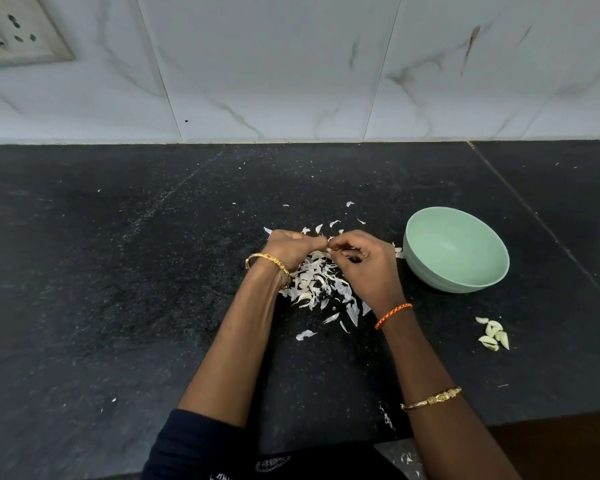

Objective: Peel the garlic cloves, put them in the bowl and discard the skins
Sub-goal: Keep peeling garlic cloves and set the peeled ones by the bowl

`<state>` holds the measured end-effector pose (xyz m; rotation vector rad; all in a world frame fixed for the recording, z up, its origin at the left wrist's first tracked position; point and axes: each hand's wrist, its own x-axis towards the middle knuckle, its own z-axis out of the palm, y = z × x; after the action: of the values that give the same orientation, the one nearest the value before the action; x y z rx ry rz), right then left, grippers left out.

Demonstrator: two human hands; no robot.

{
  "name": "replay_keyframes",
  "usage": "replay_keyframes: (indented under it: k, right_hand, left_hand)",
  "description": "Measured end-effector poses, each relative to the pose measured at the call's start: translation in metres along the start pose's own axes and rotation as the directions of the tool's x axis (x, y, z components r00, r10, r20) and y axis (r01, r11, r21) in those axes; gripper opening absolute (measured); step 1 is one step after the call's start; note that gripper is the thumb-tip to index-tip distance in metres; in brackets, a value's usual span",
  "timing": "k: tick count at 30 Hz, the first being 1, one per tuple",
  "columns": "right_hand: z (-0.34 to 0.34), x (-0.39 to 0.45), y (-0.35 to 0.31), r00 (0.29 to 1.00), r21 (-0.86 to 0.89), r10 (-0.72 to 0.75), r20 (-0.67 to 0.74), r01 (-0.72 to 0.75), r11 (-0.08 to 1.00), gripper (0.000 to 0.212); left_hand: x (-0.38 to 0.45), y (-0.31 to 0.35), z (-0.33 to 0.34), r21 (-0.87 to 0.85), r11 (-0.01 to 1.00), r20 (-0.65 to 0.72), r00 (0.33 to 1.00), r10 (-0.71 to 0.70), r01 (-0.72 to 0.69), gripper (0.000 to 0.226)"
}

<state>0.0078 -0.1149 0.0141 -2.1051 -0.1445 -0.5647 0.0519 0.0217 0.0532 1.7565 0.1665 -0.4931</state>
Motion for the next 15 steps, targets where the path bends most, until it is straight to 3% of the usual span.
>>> replay_keyframes:
  k: [10, 12, 15]
  right_hand:
    - [-0.002, 0.005, 0.002, 0.999, -0.038, -0.048, 0.025, 0.049, 0.998, 0.013]
    - [-0.001, 0.003, 0.001, 1.000, 0.028, -0.020, 0.020, 0.019, 0.999, 0.015]
    - [0.002, 0.000, -0.001, 0.990, 0.240, 0.139, 0.027, -0.142, 0.960, 0.022]
  left_hand:
    - [-0.004, 0.004, -0.002, 0.120, 0.992, 0.062, 0.997, 0.036, -0.044, 0.015]
    - [0.000, 0.001, -0.002, 0.138, 0.989, 0.074, 0.996, 0.042, -0.052, 0.030]
    - [0.006, -0.002, -0.001, 0.122, 0.991, 0.073, 0.997, 0.037, -0.046, 0.051]
